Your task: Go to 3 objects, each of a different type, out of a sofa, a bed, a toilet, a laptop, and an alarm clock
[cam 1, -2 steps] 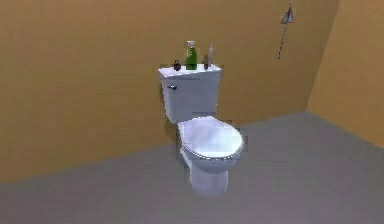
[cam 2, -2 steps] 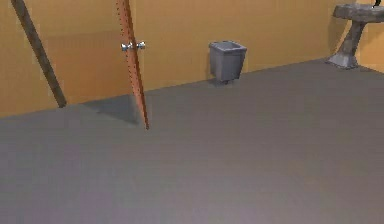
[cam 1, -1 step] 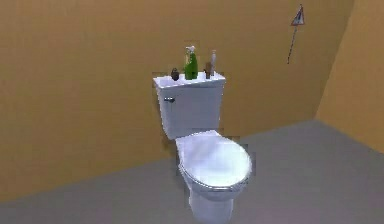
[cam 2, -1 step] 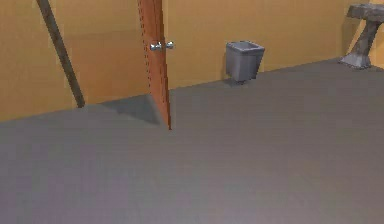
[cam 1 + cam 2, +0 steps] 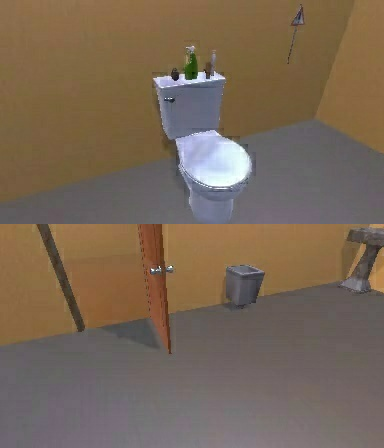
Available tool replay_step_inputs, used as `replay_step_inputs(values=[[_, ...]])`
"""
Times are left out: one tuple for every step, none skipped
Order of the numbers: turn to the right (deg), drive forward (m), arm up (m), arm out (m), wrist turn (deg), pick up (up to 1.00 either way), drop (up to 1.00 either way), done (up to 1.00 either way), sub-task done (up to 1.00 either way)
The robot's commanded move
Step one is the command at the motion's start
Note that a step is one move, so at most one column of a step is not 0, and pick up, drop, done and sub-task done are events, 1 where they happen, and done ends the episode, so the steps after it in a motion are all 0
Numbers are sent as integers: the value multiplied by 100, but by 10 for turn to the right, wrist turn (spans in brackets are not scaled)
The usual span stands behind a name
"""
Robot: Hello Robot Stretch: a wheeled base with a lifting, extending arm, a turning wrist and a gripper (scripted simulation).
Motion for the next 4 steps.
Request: replay_step_inputs(values=[[450, 0, 0, 0, 0, 0, 0, 0, 0], [240, 0, 0, 0, 0, 0, 0, 0, 0], [0, 100, 0, 0, 0, 0, 0, 0, 0], [0, 100, 0, 0, 0, 0, 0, 0, 0]])
